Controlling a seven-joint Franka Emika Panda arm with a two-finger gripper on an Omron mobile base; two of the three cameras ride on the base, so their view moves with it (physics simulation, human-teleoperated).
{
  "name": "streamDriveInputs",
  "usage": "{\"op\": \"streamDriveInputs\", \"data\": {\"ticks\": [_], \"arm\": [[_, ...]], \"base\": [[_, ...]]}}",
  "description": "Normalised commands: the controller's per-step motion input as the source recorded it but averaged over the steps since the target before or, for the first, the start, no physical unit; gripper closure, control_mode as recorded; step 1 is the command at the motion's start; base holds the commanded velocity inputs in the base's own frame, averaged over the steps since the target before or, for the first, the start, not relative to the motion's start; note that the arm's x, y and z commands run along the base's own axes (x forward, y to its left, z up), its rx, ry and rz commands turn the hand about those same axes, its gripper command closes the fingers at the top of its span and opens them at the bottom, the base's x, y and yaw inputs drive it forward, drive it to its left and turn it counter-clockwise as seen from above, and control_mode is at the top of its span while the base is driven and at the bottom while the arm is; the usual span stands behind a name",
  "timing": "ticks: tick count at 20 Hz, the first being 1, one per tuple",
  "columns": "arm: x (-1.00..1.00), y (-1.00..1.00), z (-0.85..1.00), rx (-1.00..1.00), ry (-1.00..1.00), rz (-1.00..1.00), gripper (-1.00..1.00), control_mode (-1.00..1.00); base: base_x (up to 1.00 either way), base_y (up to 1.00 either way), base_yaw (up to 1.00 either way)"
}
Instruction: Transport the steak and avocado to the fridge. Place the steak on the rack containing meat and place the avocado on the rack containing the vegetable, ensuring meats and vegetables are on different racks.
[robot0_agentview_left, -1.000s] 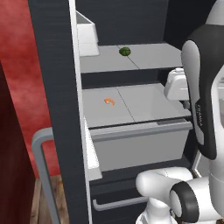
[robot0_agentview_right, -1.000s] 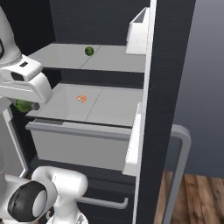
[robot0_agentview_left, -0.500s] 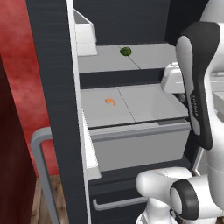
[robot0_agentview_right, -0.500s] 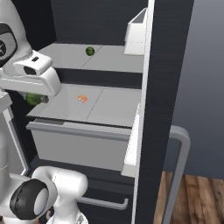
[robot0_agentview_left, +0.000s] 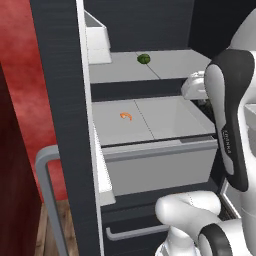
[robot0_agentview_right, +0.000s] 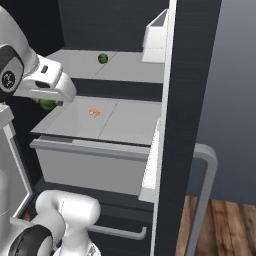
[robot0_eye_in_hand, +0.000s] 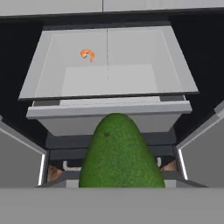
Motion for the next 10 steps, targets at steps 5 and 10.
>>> {"op": "streamDriveInputs", "data": {"ticks": [5, 10], "arm": [[0.44, -0.01, 0.28, 0.0, -0.2, 0.02, 1.0, -1.0], [0.42, 0.0, 0.66, 0.0, 0.0, 0.0, 1.0, -1.0]], "base": [[0.0, 0.0, 0.0], [0.0, 0.0, 0.0]]}}
